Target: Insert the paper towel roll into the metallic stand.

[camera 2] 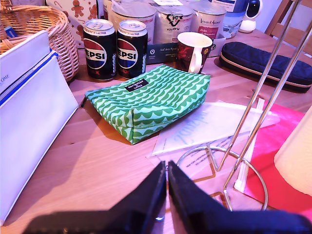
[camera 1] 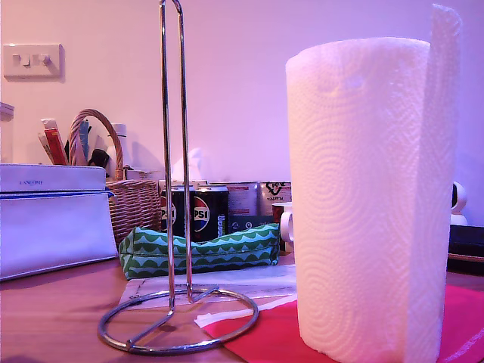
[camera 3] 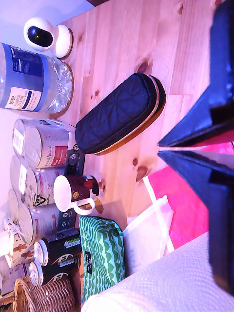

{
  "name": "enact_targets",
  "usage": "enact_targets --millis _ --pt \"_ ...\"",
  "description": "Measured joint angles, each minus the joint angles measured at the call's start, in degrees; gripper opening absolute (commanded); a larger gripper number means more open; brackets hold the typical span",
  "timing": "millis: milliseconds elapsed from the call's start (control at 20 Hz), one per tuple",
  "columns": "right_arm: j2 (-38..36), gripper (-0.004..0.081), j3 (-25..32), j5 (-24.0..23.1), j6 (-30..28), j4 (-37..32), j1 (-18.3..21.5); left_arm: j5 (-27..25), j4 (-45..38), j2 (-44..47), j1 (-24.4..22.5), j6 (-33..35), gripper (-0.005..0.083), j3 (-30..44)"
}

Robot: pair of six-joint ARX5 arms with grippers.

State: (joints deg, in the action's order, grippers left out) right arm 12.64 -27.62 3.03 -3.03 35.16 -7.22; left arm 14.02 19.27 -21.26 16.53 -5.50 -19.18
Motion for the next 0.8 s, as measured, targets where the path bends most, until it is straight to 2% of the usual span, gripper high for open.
enact_targets --millis 150,400,550,650,800 --pt "-0.04 -0.0011 0.22 1.29 -3.61 -5.40 0.00 0.90 -5.09 -0.24 -0.02 -1.70 -0.0024 0.02" --pt "-0.02 -0.0010 0.24 1.31 -3.96 -5.14 0.00 1.53 -5.33 -0.24 -0.02 -1.84 -0.0024 0.02" --pt "-0.02 -0.0010 0.24 1.44 -3.98 -5.60 0.00 3.06 -8.35 -0.24 0.35 -1.64 -0.0024 0.04" --pt "-0.02 -0.0010 0.24 3.34 -4.02 -7.19 0.02 4.50 -12.26 -0.24 1.36 -1.40 -0.0024 0.83" --pt "-0.02 -0.0010 0.24 7.15 -4.15 -10.56 0.00 5.77 -17.42 -0.20 4.15 -0.33 -0.0024 6.99"
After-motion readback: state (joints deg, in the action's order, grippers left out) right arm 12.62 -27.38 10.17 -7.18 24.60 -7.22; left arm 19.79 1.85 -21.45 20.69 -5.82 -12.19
